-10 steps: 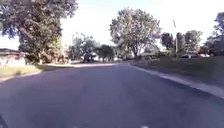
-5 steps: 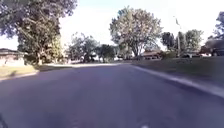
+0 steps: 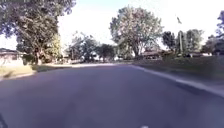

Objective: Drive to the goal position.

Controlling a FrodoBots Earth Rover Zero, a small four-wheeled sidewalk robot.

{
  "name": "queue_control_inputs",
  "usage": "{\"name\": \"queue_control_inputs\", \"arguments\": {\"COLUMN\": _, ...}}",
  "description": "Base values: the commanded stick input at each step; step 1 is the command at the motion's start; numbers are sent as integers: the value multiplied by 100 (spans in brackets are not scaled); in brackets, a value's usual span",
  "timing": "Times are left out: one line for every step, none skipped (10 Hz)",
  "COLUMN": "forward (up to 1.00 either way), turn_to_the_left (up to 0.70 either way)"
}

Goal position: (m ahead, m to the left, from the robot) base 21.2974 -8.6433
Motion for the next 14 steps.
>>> {"name": "queue_control_inputs", "arguments": {"forward": 100, "turn_to_the_left": -38}}
{"name": "queue_control_inputs", "arguments": {"forward": 100, "turn_to_the_left": -37}}
{"name": "queue_control_inputs", "arguments": {"forward": 100, "turn_to_the_left": 0}}
{"name": "queue_control_inputs", "arguments": {"forward": 100, "turn_to_the_left": 0}}
{"name": "queue_control_inputs", "arguments": {"forward": 100, "turn_to_the_left": 0}}
{"name": "queue_control_inputs", "arguments": {"forward": 100, "turn_to_the_left": 0}}
{"name": "queue_control_inputs", "arguments": {"forward": 100, "turn_to_the_left": 0}}
{"name": "queue_control_inputs", "arguments": {"forward": 100, "turn_to_the_left": 0}}
{"name": "queue_control_inputs", "arguments": {"forward": 100, "turn_to_the_left": 0}}
{"name": "queue_control_inputs", "arguments": {"forward": 100, "turn_to_the_left": 0}}
{"name": "queue_control_inputs", "arguments": {"forward": 100, "turn_to_the_left": 0}}
{"name": "queue_control_inputs", "arguments": {"forward": 100, "turn_to_the_left": 0}}
{"name": "queue_control_inputs", "arguments": {"forward": 100, "turn_to_the_left": 0}}
{"name": "queue_control_inputs", "arguments": {"forward": 100, "turn_to_the_left": 0}}
